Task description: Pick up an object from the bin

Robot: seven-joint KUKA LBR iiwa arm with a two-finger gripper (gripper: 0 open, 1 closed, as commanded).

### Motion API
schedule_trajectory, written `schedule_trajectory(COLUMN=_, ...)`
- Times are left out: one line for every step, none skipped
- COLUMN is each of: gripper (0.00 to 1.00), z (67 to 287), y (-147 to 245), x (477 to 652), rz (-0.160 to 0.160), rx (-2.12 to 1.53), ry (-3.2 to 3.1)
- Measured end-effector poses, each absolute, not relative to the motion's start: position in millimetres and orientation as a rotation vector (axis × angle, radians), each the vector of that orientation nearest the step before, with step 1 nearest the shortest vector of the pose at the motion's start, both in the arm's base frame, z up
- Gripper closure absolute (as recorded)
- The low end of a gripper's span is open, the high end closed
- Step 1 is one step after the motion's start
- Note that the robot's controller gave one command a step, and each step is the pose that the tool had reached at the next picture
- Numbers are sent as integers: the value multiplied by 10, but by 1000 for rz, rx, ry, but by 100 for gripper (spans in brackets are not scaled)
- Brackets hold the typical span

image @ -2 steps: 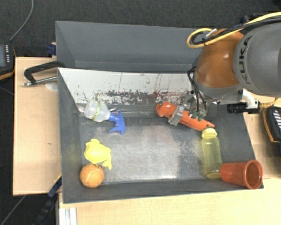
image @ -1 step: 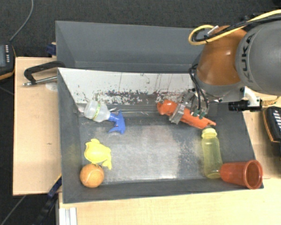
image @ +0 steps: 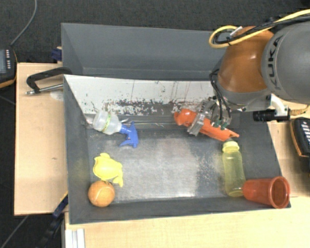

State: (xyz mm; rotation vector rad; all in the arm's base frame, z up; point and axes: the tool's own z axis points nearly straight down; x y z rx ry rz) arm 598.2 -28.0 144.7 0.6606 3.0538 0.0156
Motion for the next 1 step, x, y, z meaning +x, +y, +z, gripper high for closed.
schedule_trajectory(gripper=100, z=1494, y=-279, x=5984, rz=16, rx=660, ry=3053)
